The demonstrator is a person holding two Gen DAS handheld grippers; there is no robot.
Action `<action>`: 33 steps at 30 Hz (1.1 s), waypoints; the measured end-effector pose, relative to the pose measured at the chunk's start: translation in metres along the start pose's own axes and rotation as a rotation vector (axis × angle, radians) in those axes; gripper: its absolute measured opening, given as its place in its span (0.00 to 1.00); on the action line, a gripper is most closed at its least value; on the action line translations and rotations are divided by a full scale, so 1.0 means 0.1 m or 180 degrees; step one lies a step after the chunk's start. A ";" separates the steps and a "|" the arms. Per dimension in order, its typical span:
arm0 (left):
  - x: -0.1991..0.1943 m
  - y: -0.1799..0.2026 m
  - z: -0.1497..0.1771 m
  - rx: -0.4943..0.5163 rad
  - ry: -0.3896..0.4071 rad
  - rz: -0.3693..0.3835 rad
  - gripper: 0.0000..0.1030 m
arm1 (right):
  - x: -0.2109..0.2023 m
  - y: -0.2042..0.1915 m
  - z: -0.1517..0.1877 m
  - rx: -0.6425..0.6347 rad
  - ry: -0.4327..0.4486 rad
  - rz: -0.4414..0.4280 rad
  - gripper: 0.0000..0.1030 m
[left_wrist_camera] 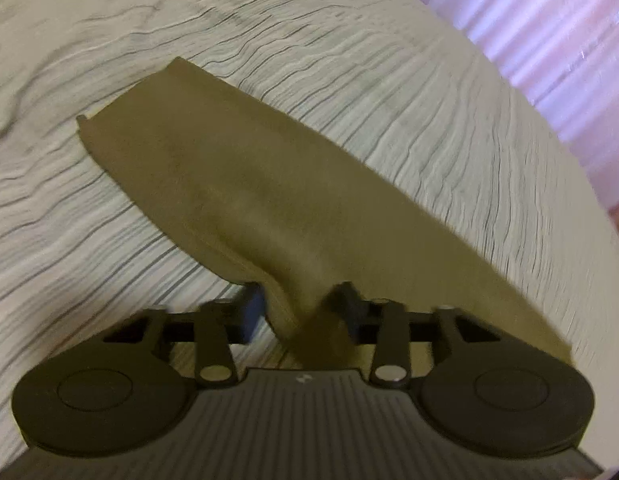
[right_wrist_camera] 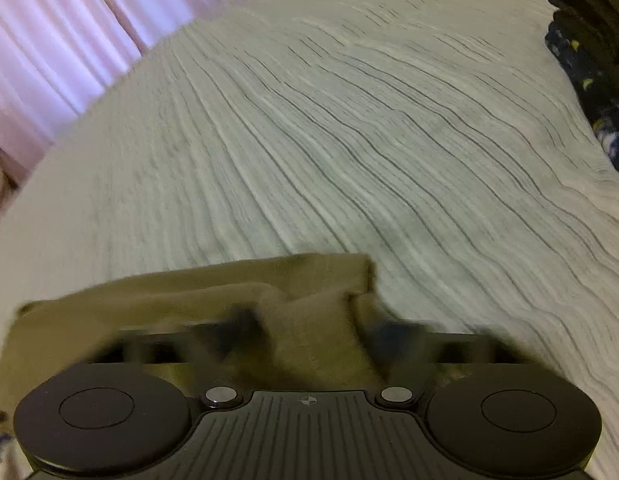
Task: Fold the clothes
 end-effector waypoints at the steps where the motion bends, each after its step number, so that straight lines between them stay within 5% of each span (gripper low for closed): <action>1: 0.02 0.03 -0.05 -0.0010 0.0005 0.0041 0.05 | 0.05 -0.01 -0.01 -0.0021 -0.0030 0.0031 0.26; 6: -0.33 0.74 -0.62 0.0363 0.0507 0.0621 0.04 | -0.25 -0.06 -0.30 -0.0135 0.0261 -0.0161 0.23; 11: -0.80 1.99 -1.17 0.0891 0.1159 0.1410 0.05 | -0.58 -0.06 -0.81 0.0015 0.0750 -0.0201 0.24; 12: -0.80 2.17 -1.17 0.0989 0.1194 0.1443 0.10 | -0.62 -0.04 -0.92 0.0084 0.0843 -0.0182 0.25; 13: -0.81 2.35 -1.18 0.1087 0.1229 0.1476 0.16 | -0.63 0.02 -0.99 0.0236 0.0873 -0.0203 0.42; 14: -0.78 2.47 -1.15 0.1156 0.1208 0.1463 0.21 | -0.64 0.09 -1.05 0.0385 0.0902 -0.0218 0.55; 15: -0.72 2.50 -1.05 0.1193 0.1116 0.1387 0.29 | -0.68 0.17 -1.08 0.0513 0.0925 -0.0199 0.82; 16: -0.63 2.48 -0.91 0.1219 0.0956 0.1287 0.31 | -0.71 0.26 -1.10 0.0630 0.0948 -0.0187 0.87; 21: -0.34 1.86 0.03 0.1128 0.0115 0.0912 0.32 | -0.93 0.65 -0.71 0.0774 0.0729 -0.0111 0.87; 26: -0.26 1.39 0.69 0.1551 -0.0094 0.0570 0.38 | -1.17 1.19 0.06 0.1159 0.0354 0.0257 0.87; 28: -0.16 1.48 0.76 0.1875 -0.0025 0.0581 0.55 | -1.28 1.36 0.31 0.1425 0.0287 0.0363 0.87; 30: 0.02 1.53 0.85 0.2103 -0.0126 0.0515 0.60 | -1.30 1.46 0.49 0.1684 0.0241 0.0386 0.87; 32: 0.16 1.55 0.91 0.2206 -0.0254 0.0464 0.46 | -1.25 1.51 0.56 0.1929 0.0260 0.0313 0.87; 33: 0.16 1.54 0.90 0.2118 -0.0285 0.0496 0.29 | -1.23 1.53 0.59 0.2035 0.0314 0.0261 0.87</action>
Point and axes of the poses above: each gripper's, at about its wrist camera, not at the fingertips, and x roughly the way its jaws point, y to its right, z to its underside, the point moved 7 cm from there along x, roughly the way its jaws point, and after that the axes turned 6 degrees about y, right-handed, at the moved point
